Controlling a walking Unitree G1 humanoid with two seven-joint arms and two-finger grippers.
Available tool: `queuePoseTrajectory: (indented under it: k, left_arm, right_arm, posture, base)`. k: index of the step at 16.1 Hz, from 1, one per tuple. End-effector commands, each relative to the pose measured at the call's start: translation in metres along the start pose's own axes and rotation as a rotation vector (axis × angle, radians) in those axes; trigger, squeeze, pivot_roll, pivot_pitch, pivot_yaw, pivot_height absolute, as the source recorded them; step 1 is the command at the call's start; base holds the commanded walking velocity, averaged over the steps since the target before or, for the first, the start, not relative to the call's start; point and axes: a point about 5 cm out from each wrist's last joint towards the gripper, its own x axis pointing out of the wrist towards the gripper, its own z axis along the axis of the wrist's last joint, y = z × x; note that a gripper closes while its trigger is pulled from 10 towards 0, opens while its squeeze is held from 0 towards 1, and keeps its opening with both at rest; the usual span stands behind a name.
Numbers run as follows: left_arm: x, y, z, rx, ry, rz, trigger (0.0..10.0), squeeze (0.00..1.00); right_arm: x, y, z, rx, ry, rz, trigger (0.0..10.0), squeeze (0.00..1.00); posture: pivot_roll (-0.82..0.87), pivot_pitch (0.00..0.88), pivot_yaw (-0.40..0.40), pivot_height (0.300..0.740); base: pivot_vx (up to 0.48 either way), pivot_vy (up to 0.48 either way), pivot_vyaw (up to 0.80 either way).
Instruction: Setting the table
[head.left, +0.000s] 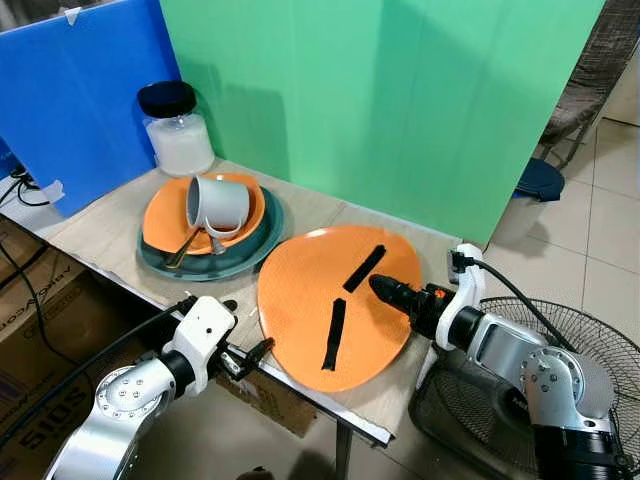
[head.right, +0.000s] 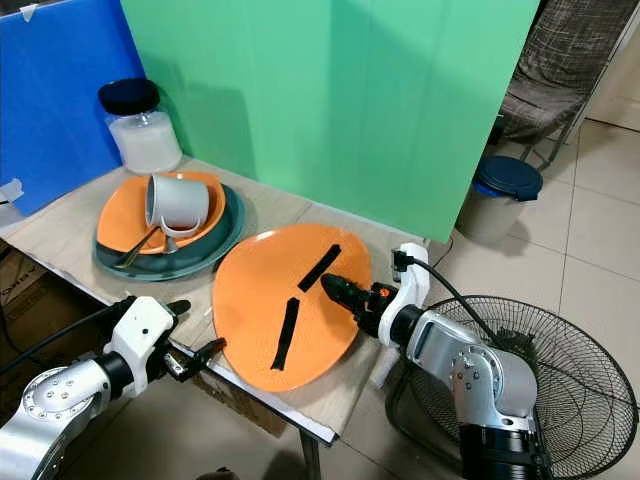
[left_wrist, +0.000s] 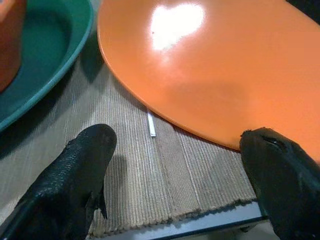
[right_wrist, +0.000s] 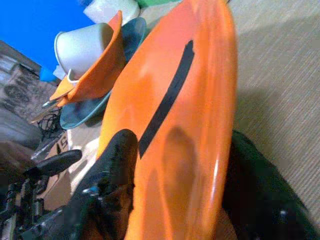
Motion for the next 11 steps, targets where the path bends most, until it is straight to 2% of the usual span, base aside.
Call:
queuePoseTrajectory:
  k: [1,11]
  left_arm:
    - [0.0002,-0.0031,-0.0207,-0.011,0.113,0.003,10.0,0.0]
    - [0.0026,0.0025,-0.0147,0.021,0.092,0.033,10.0,0.0]
  right_arm:
    - [-0.0008,0.0075,0.0061,-0.004,-0.022,0.045,0.0,0.0]
    - [-0.002,0.0089,0.0056,0.028,-0.023,0.057,0.0,0.0]
  posture:
    - [0.16,0.0,0.015,0.74]
    - [0.16,0.0,0.02,0.74]
  base:
    - [0.0,0.0,0.0]
    - [0.0,0.0,0.0]
